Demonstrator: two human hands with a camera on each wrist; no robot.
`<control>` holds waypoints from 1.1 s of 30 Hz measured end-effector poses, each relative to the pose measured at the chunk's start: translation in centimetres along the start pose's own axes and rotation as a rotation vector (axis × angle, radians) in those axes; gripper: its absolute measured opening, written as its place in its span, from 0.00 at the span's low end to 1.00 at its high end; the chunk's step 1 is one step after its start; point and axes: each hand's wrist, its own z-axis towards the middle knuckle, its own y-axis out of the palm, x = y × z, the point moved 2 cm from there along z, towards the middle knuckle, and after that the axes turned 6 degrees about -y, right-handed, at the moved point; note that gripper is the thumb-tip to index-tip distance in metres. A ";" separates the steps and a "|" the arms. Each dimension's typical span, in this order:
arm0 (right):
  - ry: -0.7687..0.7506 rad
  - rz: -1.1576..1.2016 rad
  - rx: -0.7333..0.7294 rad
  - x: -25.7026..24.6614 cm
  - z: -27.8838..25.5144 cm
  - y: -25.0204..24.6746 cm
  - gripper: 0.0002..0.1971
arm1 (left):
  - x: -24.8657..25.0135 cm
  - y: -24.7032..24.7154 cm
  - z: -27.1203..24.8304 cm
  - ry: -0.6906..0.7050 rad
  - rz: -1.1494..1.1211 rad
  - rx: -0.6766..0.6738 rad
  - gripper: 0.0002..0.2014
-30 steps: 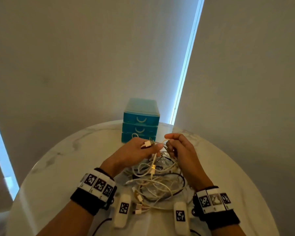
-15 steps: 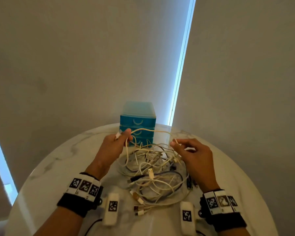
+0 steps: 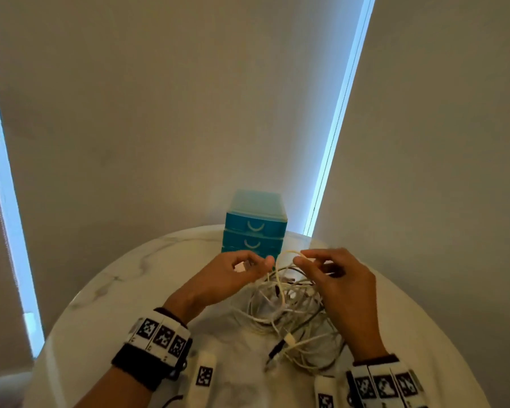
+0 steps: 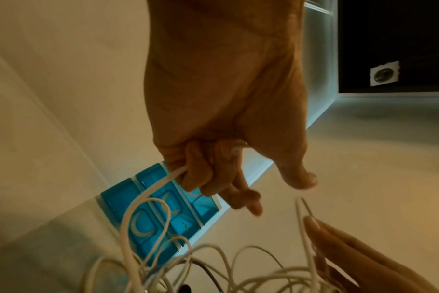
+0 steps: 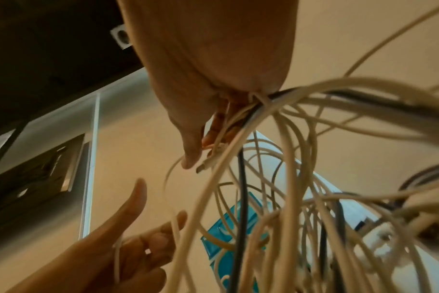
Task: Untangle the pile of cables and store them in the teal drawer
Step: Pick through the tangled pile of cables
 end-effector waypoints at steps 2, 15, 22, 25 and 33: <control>0.001 0.017 -0.044 0.0 -0.1 0.2 0.11 | 0.2 1.1 -0.1 0.074 0.096 -0.114 0.20; 0.189 -0.079 -0.478 2.1 -1.1 -3.3 0.05 | -0.6 -0.3 1.1 0.085 -0.431 0.357 0.20; 0.047 -0.136 -0.206 1.6 -0.8 -2.8 0.24 | 1.1 0.9 0.6 0.158 -0.571 0.174 0.18; 0.101 -0.151 -0.350 1.3 -1.2 -1.0 0.12 | 1.3 1.7 0.2 0.153 -0.554 0.085 0.19; 0.157 -0.113 -0.594 -0.9 0.9 -2.8 0.03 | 0.1 0.6 0.9 0.091 -0.593 0.188 0.18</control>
